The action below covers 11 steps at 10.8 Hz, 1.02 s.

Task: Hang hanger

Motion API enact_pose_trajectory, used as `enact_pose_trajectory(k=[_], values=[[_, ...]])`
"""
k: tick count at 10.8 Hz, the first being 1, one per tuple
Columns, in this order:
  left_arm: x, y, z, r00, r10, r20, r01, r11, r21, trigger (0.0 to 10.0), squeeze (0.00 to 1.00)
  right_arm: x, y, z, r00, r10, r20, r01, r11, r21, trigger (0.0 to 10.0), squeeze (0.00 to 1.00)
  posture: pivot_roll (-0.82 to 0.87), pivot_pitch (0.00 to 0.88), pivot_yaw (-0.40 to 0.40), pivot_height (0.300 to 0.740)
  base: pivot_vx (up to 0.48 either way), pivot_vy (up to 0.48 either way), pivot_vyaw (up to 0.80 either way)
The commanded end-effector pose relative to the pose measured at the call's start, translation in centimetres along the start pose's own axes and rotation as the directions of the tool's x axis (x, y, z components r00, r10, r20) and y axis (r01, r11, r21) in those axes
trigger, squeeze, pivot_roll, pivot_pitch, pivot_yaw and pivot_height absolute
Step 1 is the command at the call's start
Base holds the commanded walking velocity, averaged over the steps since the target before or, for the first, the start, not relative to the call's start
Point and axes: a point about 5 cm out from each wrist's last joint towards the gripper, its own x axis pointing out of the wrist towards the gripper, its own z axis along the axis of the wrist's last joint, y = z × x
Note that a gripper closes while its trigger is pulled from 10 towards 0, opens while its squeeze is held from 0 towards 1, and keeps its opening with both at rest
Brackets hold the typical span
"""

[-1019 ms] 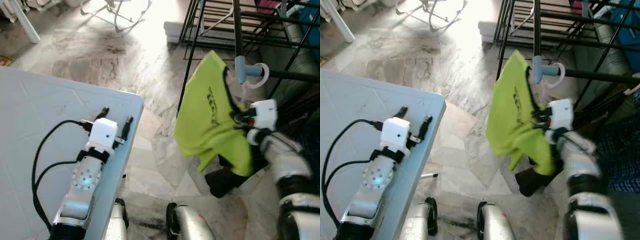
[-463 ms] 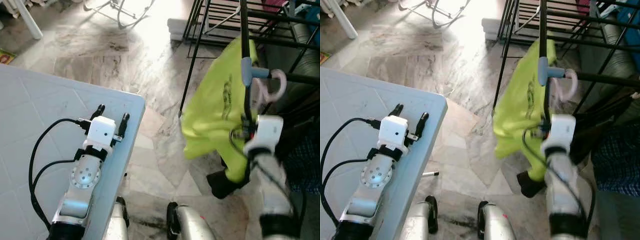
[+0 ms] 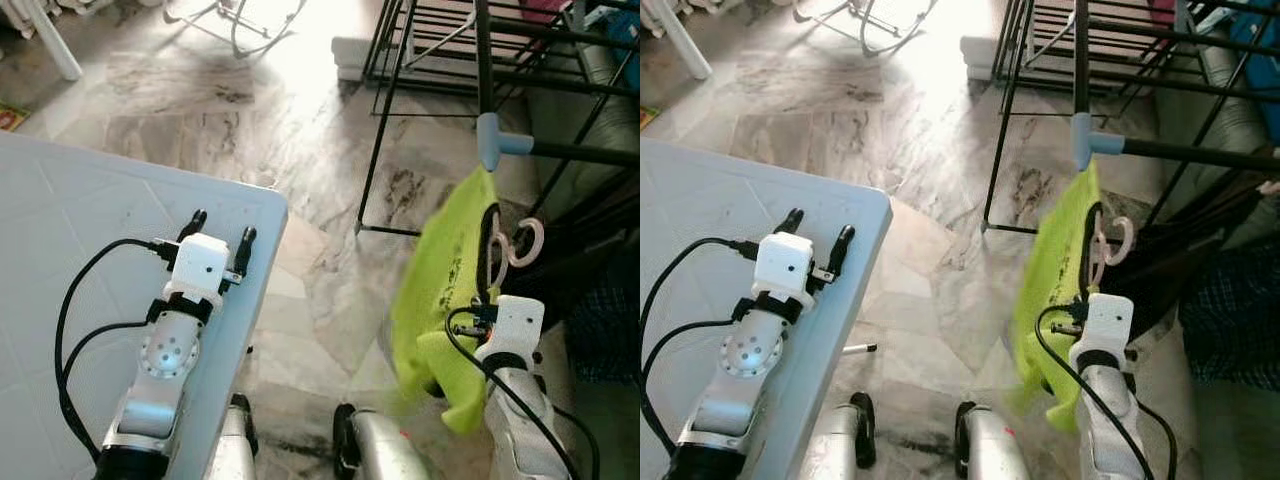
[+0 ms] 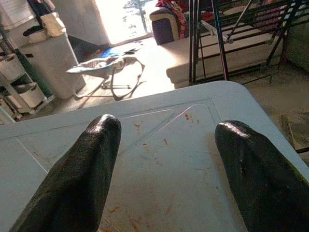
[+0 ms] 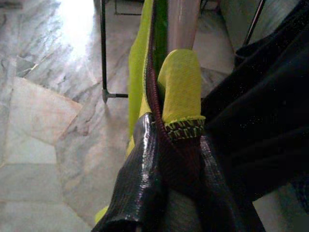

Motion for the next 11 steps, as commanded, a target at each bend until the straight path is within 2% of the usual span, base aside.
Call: enact_pose_trajectory(k=[1,6,11], values=[[-1.0,-0.6,-2.3,0.992,-0.028,-0.121,0.027,1.0,-0.006,10.0,0.0,0.0,-0.3,0.9,0.999,-0.016,0.032,0.016,1.0,0.003,10.0,0.0,0.0,0.244,-0.057,0.74,0.0,0.0,0.0],[-0.8,-0.6,-1.7,0.996,-0.041,-0.077,0.041,0.999,-0.004,10.0,0.0,0.8,0.4,1.4,0.999,0.017,0.038,-0.018,1.0,0.008,10.0,0.0,0.01,0.239,-0.057,0.74,0.0,0.0,0.0],[-0.6,-0.7,-1.6,0.997,-0.049,-0.067,0.049,0.999,-0.009,10.0,0.0,1.1,0.4,1.7,0.999,0.011,0.045,-0.012,1.0,0.011,10.0,0.0,0.01,0.235,-0.057,0.74,0.0,-0.358,0.0]])
